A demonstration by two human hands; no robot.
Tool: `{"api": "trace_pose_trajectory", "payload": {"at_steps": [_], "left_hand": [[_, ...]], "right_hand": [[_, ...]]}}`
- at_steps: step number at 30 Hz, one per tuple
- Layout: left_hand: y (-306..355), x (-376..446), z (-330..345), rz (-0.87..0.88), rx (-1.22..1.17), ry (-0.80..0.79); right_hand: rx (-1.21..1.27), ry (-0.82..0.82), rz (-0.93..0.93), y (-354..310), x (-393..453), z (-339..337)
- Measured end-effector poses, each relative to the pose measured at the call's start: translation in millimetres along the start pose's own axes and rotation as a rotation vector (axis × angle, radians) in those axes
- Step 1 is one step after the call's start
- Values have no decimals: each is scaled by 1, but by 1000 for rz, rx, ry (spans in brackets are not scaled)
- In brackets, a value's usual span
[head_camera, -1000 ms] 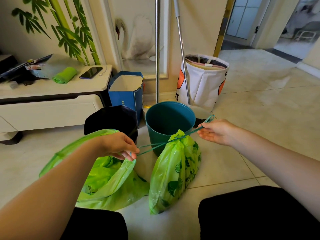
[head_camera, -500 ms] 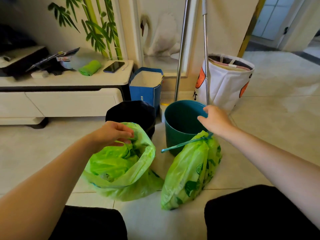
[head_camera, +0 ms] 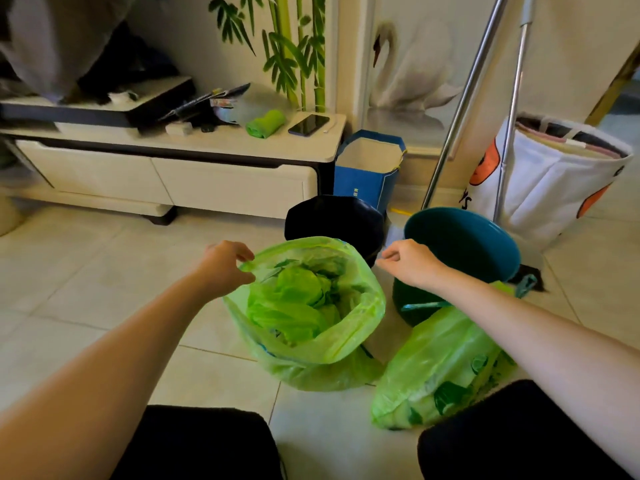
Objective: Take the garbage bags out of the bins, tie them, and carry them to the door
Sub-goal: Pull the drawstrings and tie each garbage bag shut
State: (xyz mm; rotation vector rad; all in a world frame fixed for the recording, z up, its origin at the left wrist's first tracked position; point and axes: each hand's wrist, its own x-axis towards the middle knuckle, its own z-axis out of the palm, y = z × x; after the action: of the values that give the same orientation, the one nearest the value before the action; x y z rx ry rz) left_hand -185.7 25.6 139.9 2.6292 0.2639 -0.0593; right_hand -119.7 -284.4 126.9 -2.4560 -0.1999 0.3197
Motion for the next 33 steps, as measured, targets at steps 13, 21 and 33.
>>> {"api": "trace_pose_trajectory", "payload": {"at_steps": [13,21,33], "left_hand": [[-27,-31,40,499,386,-514],[-34,-27,44,449,315,-428],[-9,-19,36,366,146,-415]], "right_hand": [[-65,-28,-25,-22,66,52],[-28,-15,13,-23,90,71],[105,166,-138,-30,80,68]]}}
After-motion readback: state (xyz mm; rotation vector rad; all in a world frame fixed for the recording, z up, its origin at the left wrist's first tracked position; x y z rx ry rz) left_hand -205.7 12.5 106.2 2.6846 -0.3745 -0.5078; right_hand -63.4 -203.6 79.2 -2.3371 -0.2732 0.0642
